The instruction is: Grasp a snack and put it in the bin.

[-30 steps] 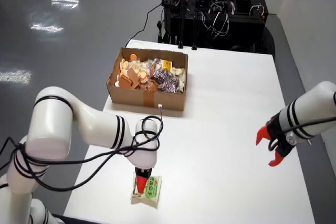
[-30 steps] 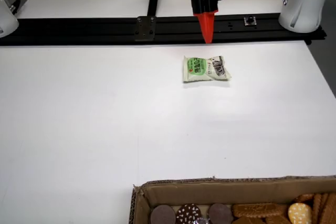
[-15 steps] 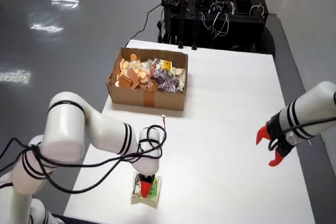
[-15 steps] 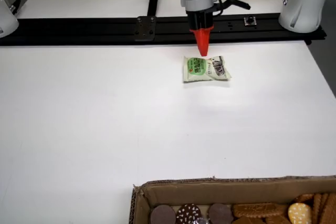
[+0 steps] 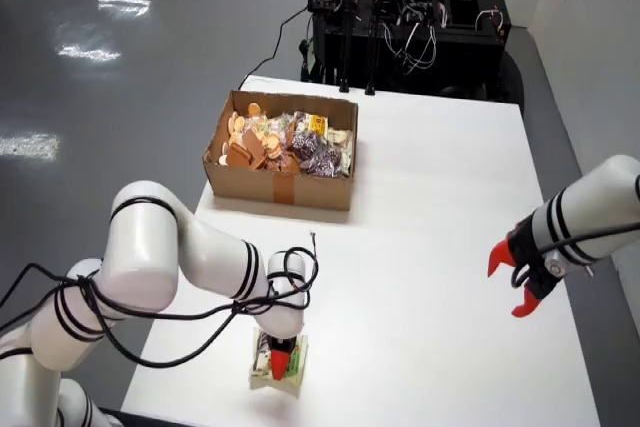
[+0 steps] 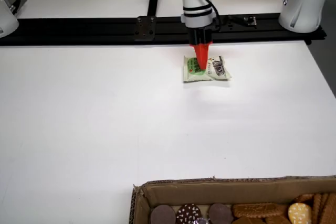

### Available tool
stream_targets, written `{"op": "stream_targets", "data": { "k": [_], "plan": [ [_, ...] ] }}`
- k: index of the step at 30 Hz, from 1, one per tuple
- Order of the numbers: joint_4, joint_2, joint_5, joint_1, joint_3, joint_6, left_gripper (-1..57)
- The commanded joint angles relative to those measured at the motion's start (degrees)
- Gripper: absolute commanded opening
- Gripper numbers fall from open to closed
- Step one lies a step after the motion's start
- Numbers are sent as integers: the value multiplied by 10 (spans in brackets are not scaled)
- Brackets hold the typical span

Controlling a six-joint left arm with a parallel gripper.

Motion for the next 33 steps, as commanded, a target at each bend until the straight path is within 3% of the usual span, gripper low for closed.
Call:
{"op": "stream_targets", "data": {
  "k": [1, 11, 23, 33],
  "plan": [
    [1, 6, -12, 4, 0, 0, 489],
    [1, 24, -33, 11, 0, -1, 466],
    [3, 30, -49, 15, 0, -1, 328],
    [0, 32, -46, 7, 0, -1, 160]
  ]
}}
